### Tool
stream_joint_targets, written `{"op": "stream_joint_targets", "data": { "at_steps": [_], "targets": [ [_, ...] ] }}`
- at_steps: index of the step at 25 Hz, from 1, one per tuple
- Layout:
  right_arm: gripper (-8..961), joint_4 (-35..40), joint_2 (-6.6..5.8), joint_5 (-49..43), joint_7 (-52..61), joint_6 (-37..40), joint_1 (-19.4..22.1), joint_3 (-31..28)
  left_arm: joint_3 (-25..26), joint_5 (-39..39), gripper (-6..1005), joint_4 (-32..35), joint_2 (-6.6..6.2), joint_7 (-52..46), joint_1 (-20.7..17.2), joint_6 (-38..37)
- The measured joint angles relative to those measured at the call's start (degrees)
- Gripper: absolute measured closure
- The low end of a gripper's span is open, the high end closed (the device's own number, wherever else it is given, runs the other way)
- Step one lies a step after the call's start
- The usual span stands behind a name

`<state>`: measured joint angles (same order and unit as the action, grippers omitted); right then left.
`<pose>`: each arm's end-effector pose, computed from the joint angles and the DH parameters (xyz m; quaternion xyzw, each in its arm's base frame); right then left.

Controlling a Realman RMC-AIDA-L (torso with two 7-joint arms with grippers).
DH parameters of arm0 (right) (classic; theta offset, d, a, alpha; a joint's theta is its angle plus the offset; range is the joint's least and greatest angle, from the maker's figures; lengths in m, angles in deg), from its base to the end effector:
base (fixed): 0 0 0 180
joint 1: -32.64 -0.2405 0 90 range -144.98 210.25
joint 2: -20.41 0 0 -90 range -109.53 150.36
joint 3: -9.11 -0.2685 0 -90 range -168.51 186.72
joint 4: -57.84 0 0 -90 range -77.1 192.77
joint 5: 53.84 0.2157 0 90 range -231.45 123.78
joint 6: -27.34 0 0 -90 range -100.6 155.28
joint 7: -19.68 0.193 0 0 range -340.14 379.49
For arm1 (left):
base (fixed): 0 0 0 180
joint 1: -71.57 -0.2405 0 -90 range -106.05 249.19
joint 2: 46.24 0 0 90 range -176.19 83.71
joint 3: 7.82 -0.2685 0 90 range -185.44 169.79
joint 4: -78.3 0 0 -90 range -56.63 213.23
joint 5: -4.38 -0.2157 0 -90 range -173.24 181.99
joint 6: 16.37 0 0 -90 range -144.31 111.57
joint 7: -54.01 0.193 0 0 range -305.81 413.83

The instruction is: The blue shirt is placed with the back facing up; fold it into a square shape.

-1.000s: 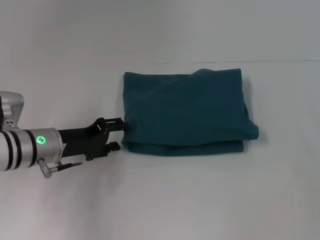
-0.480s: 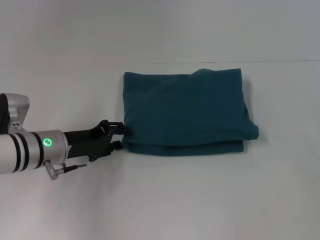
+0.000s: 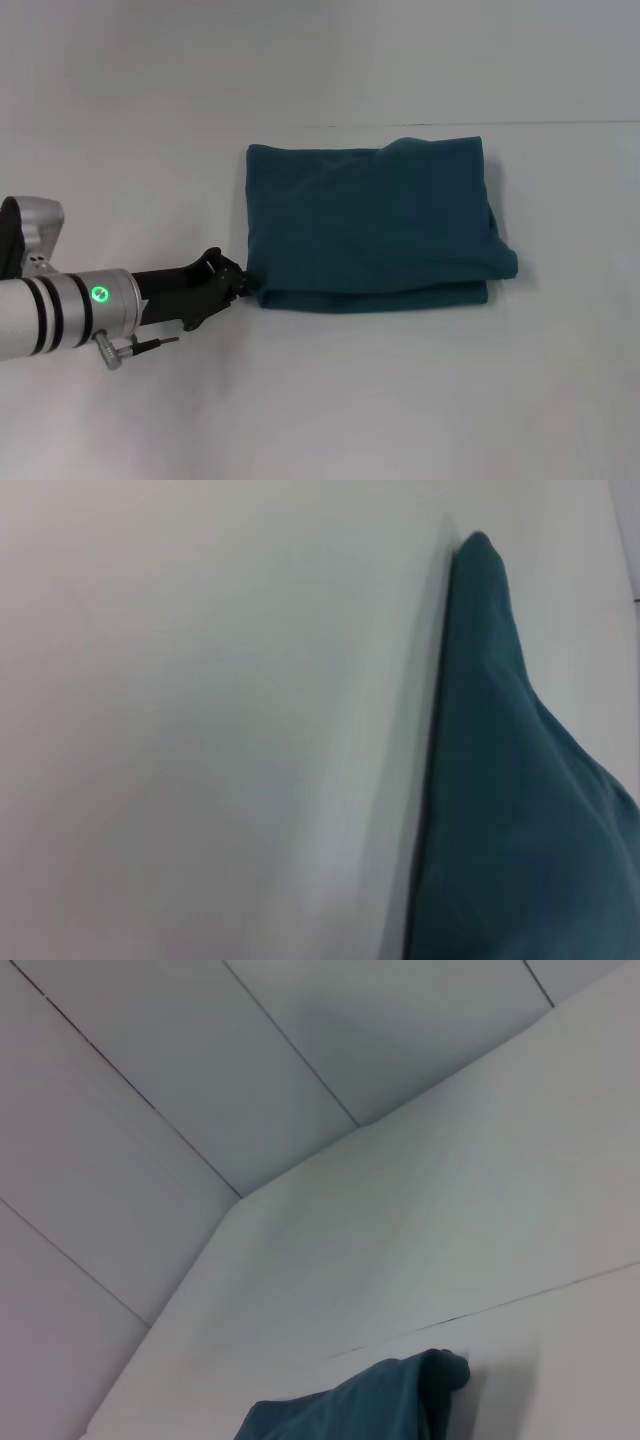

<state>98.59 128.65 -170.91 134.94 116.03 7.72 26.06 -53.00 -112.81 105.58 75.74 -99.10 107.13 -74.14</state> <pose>0.3523 0.3697 0.1089 -0.7416 0.5218 0.3283 0.2646 -0.2917 0.4039 -0.1095 -0.5682 -0.7782 -0.2375 0.1231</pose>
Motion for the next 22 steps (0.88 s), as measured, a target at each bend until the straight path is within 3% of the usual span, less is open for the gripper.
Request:
{"op": "stream_joint_targets", "data": {
  "at_steps": [1,7,22],
  "targets": [
    [112,-0.02,0.01,0.01,0.0,0.0,0.05,0.0,0.0,0.28,874,-0.01,0.15,0.15,-0.01,-0.2],
    [109,-0.49,0.04,0.01,0.0,-0.01,0.49,-0.01,0.0,2.03,978,0.4,0.35,1.06,-0.89,-2.42],
    [101,-0.65,0.2,0.01,0.39,0.08,0.31,-0.09,3.92,1.66,975,4.24,-0.2,2.01,-8.17,-12.2]
  ]
}}
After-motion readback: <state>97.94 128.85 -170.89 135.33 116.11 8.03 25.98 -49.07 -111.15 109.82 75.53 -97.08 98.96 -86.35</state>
